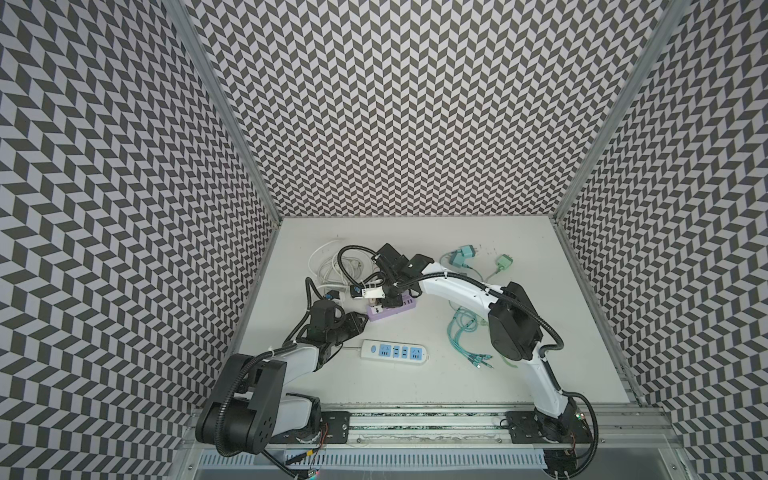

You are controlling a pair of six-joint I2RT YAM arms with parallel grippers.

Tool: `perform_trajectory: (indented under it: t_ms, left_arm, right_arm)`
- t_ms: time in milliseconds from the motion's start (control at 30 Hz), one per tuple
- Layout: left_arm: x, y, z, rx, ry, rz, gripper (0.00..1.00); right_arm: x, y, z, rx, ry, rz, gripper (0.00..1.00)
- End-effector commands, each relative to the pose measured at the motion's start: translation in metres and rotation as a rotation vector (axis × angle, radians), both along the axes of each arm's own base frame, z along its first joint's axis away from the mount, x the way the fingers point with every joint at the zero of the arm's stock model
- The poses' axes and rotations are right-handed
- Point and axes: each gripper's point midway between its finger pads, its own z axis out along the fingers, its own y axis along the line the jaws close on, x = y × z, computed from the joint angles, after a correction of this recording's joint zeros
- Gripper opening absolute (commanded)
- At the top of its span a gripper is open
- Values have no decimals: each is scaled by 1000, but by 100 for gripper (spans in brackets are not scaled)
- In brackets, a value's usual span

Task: Insert the plug
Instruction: 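Swing the pink charger with the right gripper over the purple power strip, then lower the pink charger prongs into the purple strip's socket with the right gripper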

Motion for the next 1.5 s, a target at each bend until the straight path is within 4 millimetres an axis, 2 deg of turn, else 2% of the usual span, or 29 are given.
perform_trajectory:
  t_ms: [0,967,1467]
  left_arm:
    - [8,-1,8,-11,-36,-5,30]
    - [6,3,11,-14,-47,2,29]
    - [-1,14,40,-4,-115,65,28]
  right_arm:
    - [-11,2,4,-7,12,42,16]
    - [-4,2,-36,-94,43,41,15]
    - [4,-5,-55,-78,124,7,15]
